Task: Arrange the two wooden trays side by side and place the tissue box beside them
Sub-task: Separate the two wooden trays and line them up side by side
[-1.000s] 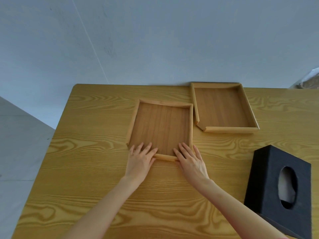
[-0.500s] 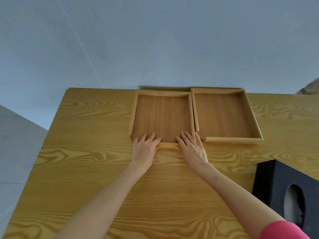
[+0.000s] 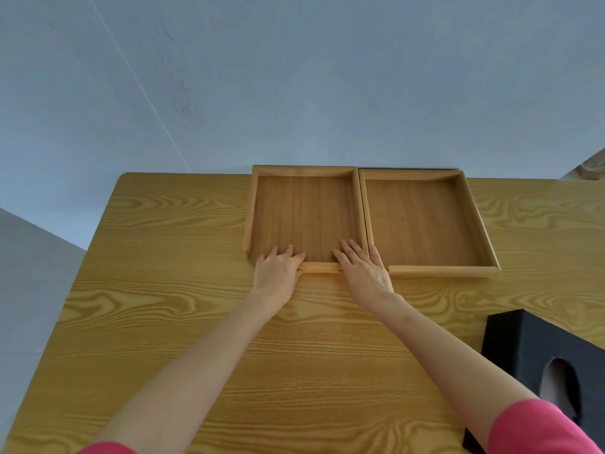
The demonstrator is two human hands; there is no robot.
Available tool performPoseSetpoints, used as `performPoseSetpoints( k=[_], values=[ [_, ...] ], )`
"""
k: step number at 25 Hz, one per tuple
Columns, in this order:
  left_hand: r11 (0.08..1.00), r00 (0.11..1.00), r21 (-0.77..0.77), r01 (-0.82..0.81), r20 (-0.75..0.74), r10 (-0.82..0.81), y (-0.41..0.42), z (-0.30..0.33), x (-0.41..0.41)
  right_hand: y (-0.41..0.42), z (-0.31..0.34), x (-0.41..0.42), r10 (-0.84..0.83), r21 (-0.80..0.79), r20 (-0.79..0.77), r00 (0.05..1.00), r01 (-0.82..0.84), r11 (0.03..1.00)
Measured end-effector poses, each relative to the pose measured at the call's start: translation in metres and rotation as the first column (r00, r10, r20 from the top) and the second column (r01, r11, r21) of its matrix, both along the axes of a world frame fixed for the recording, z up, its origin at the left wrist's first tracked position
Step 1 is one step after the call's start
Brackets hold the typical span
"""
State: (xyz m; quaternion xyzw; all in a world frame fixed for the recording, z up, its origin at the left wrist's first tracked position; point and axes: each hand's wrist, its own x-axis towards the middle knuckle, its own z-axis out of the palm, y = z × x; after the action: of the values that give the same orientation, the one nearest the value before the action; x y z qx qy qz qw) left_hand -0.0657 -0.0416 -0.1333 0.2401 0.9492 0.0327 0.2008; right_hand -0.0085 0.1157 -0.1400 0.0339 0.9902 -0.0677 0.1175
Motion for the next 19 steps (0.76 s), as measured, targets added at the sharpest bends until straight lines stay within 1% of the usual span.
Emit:
performPoseSetpoints(
  k=[3, 5, 10, 14, 19],
  values=[
    [0.999, 0.999, -0.037, 0.023, 0.032, -0.022, 0.001, 0.009, 0.006, 0.001, 0.009, 0.008, 0.004, -0.06, -0.01, 1.0, -0.005, 0.998],
    [0.999, 0.999, -0.039, 0.035, 0.015, -0.034, 0.0, 0.017, 0.016, 0.002, 0.017, 0.018, -0.003, -0.087, -0.027, 1.0, 0.001, 0.996],
    [0.999, 0.999, 0.023, 0.036, -0.035, -0.035, 0.001, 0.048, 0.047, 0.011, 0.041, 0.048, -0.025, -0.103, -0.06, 0.998, 0.019, 0.994],
    [0.998, 0.999, 0.055, 0.045, -0.034, -0.043, 0.012, 0.071, 0.079, 0.025, 0.059, 0.08, -0.038, -0.119, -0.102, 0.994, 0.026, 0.993],
    [0.995, 0.999, 0.081, 0.052, -0.014, -0.051, 0.041, 0.081, 0.12, 0.056, 0.073, 0.122, -0.09, -0.179, -0.098, 0.991, 0.071, 0.981]
  ],
)
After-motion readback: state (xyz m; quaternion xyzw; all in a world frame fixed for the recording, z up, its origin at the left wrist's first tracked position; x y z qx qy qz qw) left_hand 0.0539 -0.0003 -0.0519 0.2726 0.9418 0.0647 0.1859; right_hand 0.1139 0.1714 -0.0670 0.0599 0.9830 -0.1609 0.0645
